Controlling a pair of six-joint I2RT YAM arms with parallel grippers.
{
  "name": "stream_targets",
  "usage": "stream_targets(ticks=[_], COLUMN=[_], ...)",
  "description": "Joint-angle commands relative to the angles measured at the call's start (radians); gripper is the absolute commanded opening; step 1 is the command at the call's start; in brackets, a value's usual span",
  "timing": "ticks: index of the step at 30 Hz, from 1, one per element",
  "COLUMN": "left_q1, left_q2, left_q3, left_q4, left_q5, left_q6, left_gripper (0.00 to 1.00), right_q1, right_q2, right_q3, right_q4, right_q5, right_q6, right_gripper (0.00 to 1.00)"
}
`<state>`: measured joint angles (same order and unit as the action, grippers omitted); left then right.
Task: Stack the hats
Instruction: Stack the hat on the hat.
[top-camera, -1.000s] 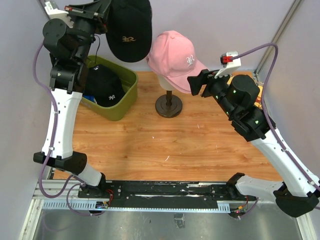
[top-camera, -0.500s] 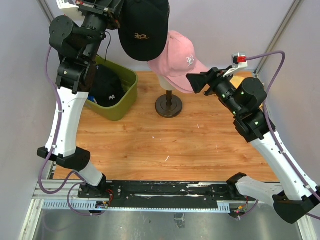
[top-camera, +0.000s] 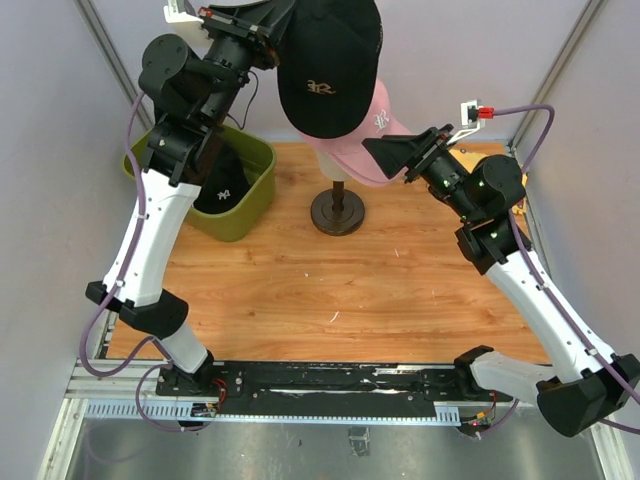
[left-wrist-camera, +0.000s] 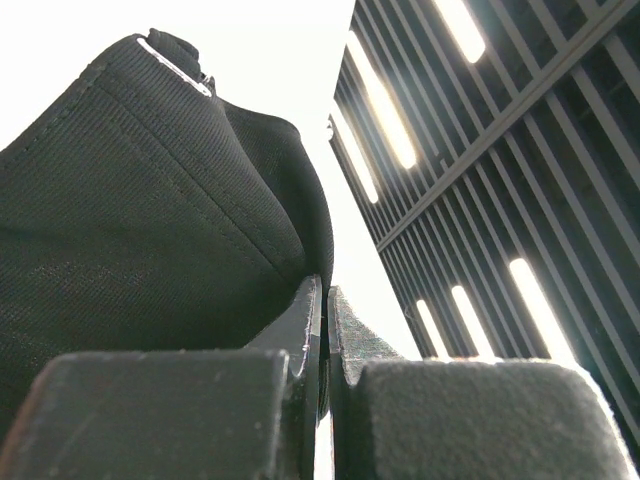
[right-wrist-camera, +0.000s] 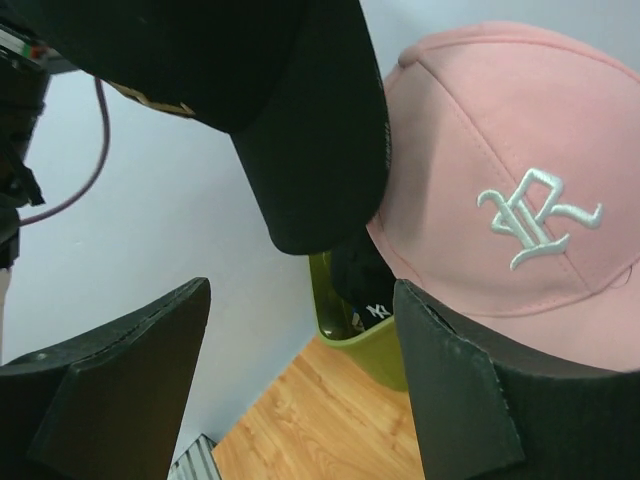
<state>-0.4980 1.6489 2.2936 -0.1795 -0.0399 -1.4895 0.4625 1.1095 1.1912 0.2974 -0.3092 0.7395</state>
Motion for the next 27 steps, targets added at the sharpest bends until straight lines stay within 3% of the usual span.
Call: stream_targets(ticks=[1,20,27], left_q1=[-0.039,-0.12,-0.129], left_q2=[0.006,0.024,0.027], left_q3=[0.03,0.007,-0.019], left_q4=[0.074,0.097,0.114], left_q5=[-0.032,-0.06,-0.067], left_q6=[-0.015,-0.037,-0.049], left_gripper=[0.01,0.0,0.0], right_q1=[-0.049,-0.077,-0.077], right_q2=[0.016,0.118,0.184], right_q3=[-0.035,-0.117,-0.15], right_q4=[0.22,0.564,0.736], right_q5=[-0.092,-0.151,-0.154], right_q6=[0.139,0.398,0.54], right_gripper=[0.75,0.75,0.67])
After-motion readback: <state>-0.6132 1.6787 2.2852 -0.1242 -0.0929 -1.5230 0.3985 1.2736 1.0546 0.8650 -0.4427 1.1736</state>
